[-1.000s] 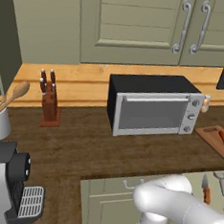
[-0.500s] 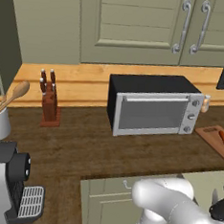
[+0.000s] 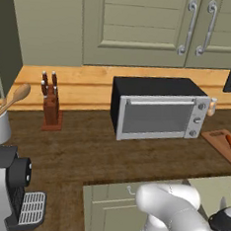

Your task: Place the appropriate cutting tool for cutting the carrot skin on the cutting board.

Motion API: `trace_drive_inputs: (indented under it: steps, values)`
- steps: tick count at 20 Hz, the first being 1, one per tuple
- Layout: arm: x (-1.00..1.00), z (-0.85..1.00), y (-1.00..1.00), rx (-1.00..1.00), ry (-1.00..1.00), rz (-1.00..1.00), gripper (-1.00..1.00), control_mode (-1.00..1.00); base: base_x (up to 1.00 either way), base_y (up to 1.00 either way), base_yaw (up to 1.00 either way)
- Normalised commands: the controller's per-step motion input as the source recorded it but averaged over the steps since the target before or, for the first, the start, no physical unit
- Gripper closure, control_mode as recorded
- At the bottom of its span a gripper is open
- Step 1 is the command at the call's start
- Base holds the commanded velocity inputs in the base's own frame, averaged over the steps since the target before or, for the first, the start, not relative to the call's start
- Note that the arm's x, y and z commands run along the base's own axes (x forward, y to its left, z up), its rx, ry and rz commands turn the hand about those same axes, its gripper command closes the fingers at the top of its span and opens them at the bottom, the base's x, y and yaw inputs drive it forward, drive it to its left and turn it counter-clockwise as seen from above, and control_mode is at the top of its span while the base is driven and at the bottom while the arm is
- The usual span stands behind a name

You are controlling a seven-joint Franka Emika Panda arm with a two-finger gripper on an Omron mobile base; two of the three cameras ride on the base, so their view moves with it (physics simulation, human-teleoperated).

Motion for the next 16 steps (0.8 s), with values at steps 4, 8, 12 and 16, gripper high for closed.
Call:
trace_drive_inputs:
  steps: [4, 8, 12, 16]
  values:
    - [0.76, 0.3, -0.56, 0.0, -0.01, -0.04, -1.0, -1.0, 0.0, 0.0, 0.0]
    - [0.64, 0.05, -0.49, 0.02, 0.0, -0.09, -1.0, -1.0, 0.0, 0.0, 0.0]
    - [0.62, 0.0, -0.33, 0.04, 0.01, -0.16, -1.0, -1.0, 0.0, 0.0, 0.0]
    - [0.61, -0.05, -0.08, 0.01, 0.05, -0.25, -1.0, -1.0, 0.0, 0.0, 0.0]
